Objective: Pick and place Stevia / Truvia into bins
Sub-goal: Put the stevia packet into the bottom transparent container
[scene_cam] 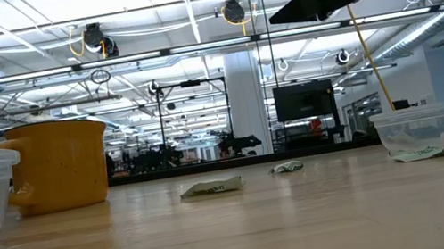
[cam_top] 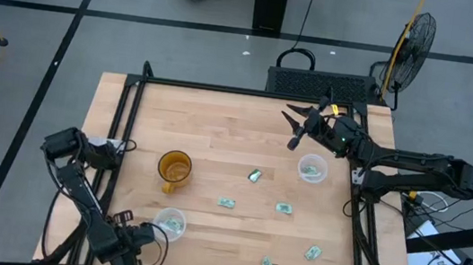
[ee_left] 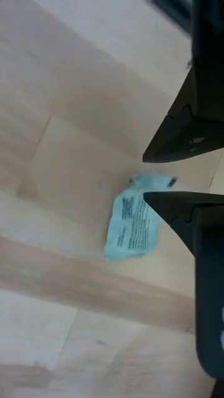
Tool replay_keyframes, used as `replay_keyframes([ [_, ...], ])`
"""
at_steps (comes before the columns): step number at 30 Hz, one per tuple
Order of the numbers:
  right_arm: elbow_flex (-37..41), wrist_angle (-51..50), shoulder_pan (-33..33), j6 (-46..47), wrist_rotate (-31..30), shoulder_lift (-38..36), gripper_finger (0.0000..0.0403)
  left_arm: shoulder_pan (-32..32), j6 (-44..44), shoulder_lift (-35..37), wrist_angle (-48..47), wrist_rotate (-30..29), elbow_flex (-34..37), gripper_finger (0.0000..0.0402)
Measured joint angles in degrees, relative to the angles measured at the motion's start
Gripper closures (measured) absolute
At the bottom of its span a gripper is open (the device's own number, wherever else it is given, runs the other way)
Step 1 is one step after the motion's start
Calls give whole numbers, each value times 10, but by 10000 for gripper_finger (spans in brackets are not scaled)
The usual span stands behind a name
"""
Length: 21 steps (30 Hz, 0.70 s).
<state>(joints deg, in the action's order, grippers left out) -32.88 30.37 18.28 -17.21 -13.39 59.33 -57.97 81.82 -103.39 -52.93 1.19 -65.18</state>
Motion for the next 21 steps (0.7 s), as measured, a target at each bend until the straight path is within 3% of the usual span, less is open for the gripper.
replay_keyframes([
  [6,0,0,0,0,0,0,298,-2,1,0,3,-27,17,312],
  [18,0,-6,0,0,0,0,298,-7,19,-2,31,-23,29,312],
  [21,0,-7,0,0,0,0,298,-7,18,-2,31,-23,29,332],
])
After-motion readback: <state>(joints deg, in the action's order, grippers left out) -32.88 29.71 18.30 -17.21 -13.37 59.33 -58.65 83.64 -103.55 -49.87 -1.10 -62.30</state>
